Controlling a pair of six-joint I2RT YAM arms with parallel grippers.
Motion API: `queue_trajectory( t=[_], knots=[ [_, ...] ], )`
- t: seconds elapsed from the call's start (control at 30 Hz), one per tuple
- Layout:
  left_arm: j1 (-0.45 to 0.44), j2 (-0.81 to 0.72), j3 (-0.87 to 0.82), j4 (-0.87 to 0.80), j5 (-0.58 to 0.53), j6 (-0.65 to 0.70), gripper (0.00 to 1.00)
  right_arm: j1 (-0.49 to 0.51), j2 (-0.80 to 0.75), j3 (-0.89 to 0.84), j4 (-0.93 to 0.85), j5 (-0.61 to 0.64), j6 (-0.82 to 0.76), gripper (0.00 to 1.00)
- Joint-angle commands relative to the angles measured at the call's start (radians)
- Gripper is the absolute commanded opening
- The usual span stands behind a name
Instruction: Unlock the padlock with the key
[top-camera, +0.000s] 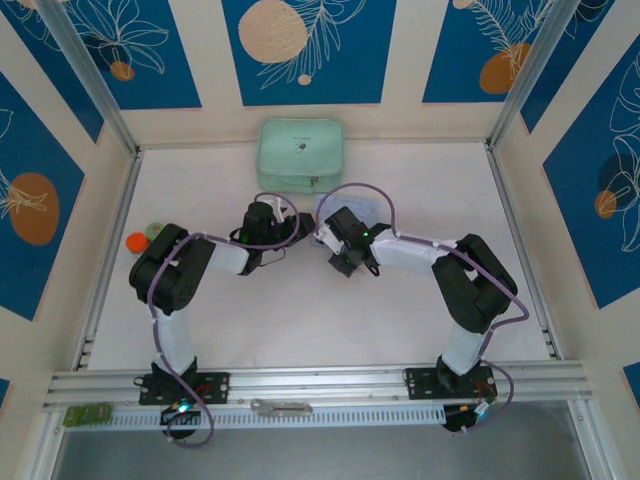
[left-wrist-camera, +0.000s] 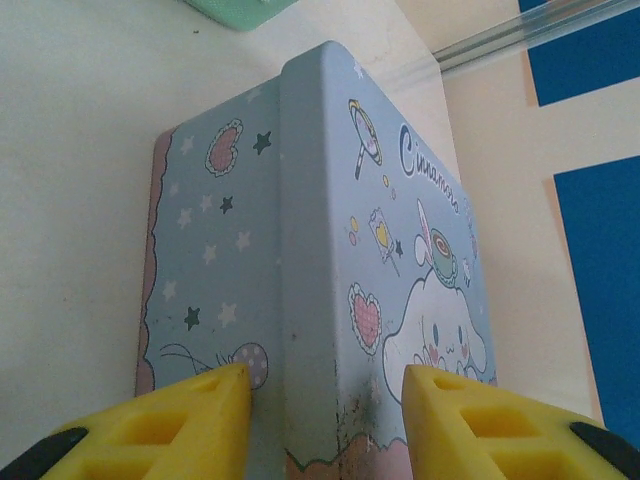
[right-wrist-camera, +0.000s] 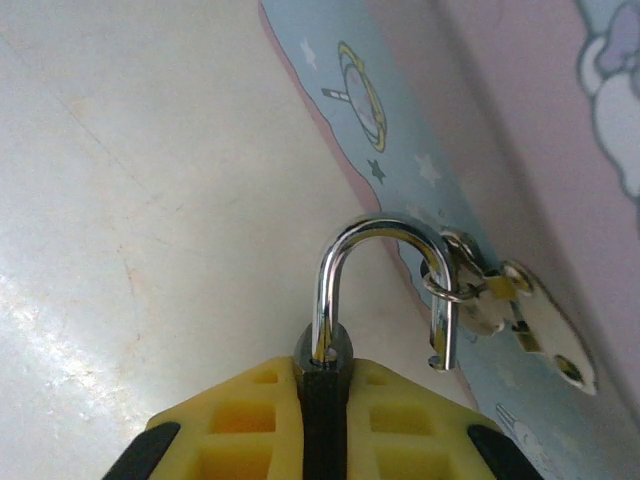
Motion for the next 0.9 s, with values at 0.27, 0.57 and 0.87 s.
queue_trajectory(
  t=[0.27,0.57,0.87],
  knots=[
    [-0.011,0.024,0.015,0.031,0.061,-0.017,0.43,0.04,0.081,0.134,0.046,-0.09,-0.144,0.0],
    [-0.008,0.019,0.0,0.058,0.076,-0.037,0.43,0.005,0.1,0.117,0.029,-0.201,-0.232,0.0],
    [-0.008,0.023,-0.02,0.124,0.081,-0.088,0.43,-0.005,0.085,0.121,0.134,-0.298,-0.281,0.0]
  ],
)
